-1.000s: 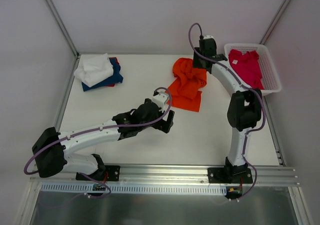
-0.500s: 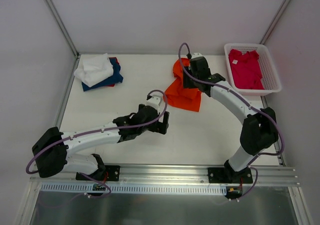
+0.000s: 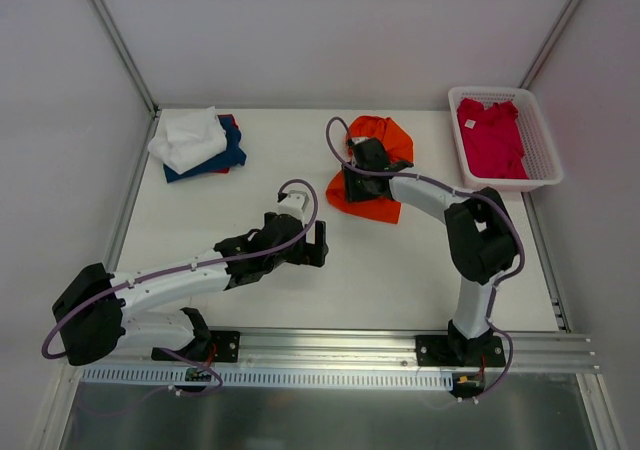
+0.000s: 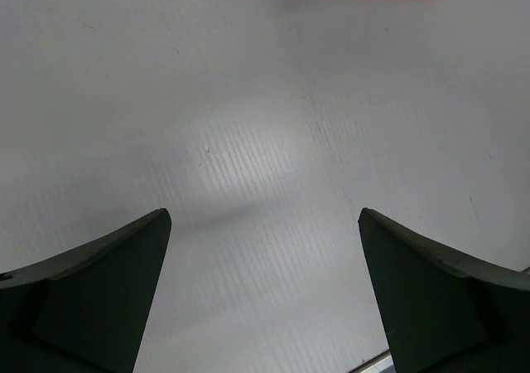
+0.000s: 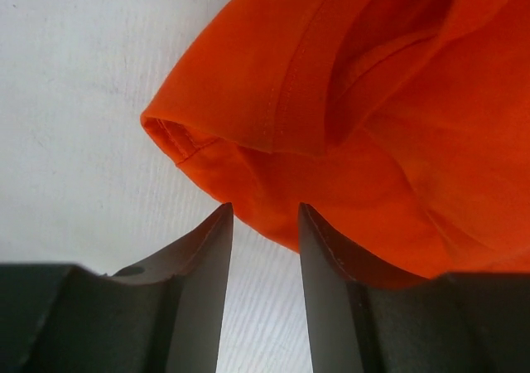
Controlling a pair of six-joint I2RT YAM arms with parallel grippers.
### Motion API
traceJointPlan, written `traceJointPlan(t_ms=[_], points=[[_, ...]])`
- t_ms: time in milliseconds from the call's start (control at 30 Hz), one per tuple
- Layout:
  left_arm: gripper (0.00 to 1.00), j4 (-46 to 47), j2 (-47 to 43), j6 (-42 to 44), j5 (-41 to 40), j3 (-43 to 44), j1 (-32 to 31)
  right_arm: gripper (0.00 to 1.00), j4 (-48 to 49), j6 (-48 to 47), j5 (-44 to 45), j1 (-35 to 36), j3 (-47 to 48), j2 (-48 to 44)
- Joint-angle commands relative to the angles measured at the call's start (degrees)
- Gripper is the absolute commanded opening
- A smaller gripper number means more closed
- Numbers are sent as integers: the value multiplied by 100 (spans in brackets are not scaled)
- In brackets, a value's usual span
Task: Fold and stack the t-shirts
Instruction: Move the tshirt to the center of the board
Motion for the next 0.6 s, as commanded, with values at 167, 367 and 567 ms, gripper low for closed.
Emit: traceJointPlan(t_ms=[167, 367, 567], points=[[99, 86, 15, -139, 7, -5, 55, 40, 253, -33, -479, 38, 570, 405], [99, 86, 103, -69, 33, 65, 55, 45, -19, -271, -470, 29, 983, 378], [99, 86, 77, -43, 51, 66, 55, 48, -265, -464, -339, 21, 1309, 466]])
